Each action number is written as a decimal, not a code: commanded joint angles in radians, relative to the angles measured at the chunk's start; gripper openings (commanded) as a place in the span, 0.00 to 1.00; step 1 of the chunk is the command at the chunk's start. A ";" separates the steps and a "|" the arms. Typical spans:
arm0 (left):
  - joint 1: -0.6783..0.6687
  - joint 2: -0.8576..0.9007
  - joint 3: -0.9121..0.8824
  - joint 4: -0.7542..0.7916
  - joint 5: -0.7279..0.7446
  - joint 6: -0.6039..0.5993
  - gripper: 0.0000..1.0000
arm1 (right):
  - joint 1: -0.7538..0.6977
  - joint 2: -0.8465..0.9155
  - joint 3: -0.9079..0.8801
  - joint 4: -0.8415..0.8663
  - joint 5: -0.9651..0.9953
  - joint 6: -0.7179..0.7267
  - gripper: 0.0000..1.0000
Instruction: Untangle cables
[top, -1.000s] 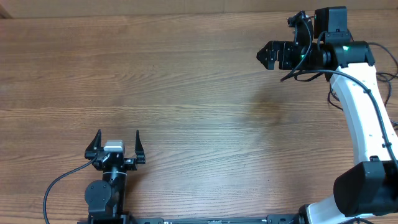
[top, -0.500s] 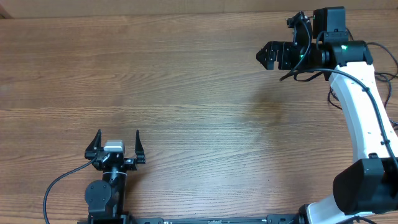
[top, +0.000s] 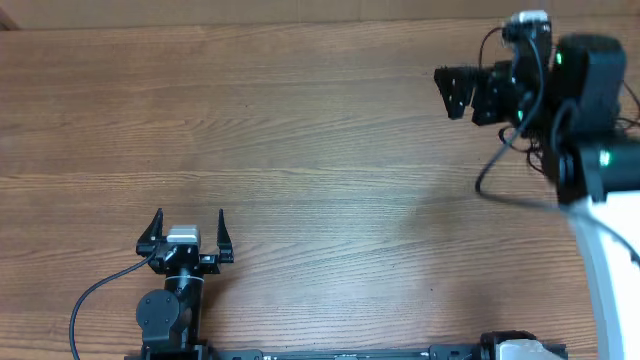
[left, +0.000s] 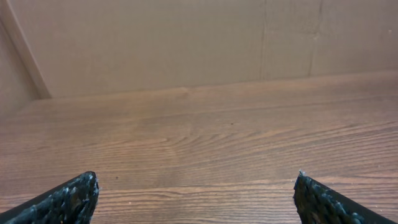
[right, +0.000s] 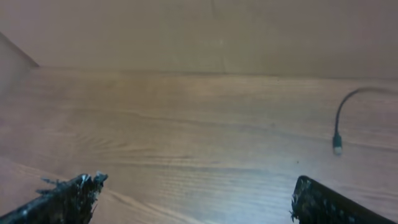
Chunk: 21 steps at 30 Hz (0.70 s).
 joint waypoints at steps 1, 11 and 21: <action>0.005 -0.011 -0.003 0.000 0.013 0.023 1.00 | 0.005 -0.137 -0.232 0.164 0.011 0.000 1.00; 0.005 -0.011 -0.003 0.000 0.013 0.023 1.00 | 0.005 -0.645 -1.057 0.949 0.011 0.000 1.00; 0.005 -0.011 -0.003 0.000 0.012 0.023 1.00 | 0.003 -0.999 -1.379 1.029 0.019 -0.001 1.00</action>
